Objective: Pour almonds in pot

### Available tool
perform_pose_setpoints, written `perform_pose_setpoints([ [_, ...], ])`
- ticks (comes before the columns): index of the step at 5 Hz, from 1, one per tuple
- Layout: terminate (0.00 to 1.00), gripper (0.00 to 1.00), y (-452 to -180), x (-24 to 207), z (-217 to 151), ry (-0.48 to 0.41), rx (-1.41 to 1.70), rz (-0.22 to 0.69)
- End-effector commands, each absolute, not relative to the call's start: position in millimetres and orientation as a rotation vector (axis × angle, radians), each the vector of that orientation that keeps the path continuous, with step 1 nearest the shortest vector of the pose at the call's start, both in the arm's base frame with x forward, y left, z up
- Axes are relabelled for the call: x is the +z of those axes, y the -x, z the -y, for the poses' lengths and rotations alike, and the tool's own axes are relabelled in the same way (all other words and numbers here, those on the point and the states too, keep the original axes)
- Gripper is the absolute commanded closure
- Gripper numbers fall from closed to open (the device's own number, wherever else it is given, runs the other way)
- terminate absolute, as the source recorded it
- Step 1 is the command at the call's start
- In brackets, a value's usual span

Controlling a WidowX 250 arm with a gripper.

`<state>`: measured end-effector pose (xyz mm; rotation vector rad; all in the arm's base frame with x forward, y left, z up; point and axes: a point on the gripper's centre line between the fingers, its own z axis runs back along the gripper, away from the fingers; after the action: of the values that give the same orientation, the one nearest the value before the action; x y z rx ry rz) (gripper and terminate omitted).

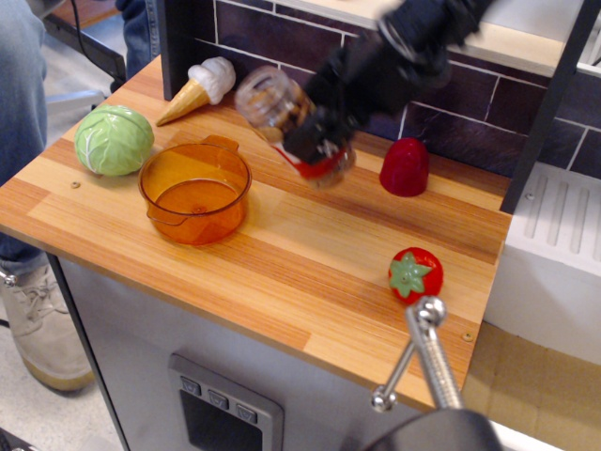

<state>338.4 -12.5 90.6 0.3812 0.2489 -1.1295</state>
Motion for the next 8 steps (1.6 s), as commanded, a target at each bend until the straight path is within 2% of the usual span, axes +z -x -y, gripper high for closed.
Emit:
perform_pose_setpoints([
  [1, 0.0, 1.0, -336.7, 102.4, -14.1, -0.316, -0.947, 0.174],
  [2, 0.0, 1.0, -342.6, 93.9, -12.9, -0.365, -0.81, 0.363],
  [3, 0.0, 1.0, -344.7, 91.5, -6.5, -0.406, -0.748, 0.461],
  [5, 0.0, 1.0, -350.2, 104.6, -8.4, -0.441, -0.578, 0.703],
  [6, 0.0, 1.0, -352.2, 104.8, -11.6, -0.429, -0.471, 0.773],
  [8, 0.0, 1.0, -359.3, 105.2, -14.3, -0.415, -0.372, 0.819],
])
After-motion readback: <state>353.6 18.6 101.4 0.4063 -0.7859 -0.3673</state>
